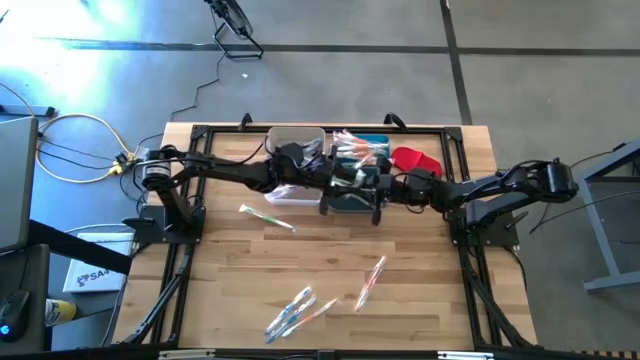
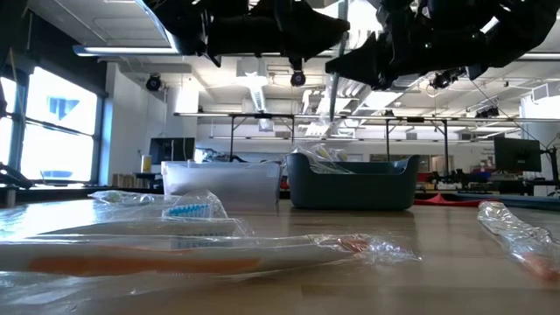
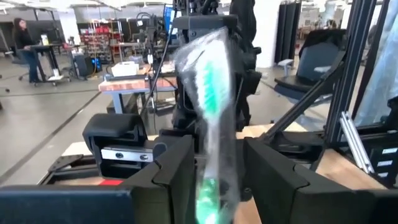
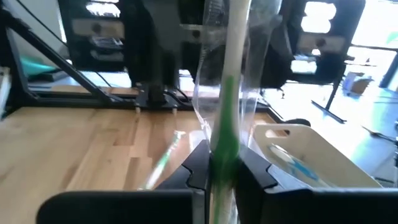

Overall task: Pick & Place Toothbrushes
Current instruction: Put the green toothbrush into the green bin

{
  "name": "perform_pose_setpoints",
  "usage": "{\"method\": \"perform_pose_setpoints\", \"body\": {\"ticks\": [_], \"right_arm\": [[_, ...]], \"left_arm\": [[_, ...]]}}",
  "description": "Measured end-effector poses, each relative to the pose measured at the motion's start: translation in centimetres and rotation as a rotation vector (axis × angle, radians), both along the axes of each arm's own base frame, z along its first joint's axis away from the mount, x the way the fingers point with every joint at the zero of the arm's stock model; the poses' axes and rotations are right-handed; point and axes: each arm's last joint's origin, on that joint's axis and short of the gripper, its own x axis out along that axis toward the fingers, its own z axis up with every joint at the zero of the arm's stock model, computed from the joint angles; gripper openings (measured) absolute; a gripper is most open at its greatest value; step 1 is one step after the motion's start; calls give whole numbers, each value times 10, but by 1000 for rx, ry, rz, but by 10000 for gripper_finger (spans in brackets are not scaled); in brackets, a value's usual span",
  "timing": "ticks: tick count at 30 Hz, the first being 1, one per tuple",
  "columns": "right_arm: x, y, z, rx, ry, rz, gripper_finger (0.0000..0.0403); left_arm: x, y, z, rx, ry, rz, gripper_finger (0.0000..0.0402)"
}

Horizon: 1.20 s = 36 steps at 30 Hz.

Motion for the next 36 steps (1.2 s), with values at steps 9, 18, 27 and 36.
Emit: {"method": "perform_pose_setpoints", "body": {"ticks": [9,18,27,36], "right_arm": [[0,-1,-3,-14,34,-45,31],[-2,-4,-8,-21,86,-162,31],[-12,-5,-6,23,141,-321,31],[1,8,12,122,290,-426,31]], "left_arm": [[-14,1,8,37,135,13,138],[-39,-2,-7,22,170,36,138],[-92,-8,-32,15,22,210,138],[-126,-13,-44,-25,1,257,138]]}}
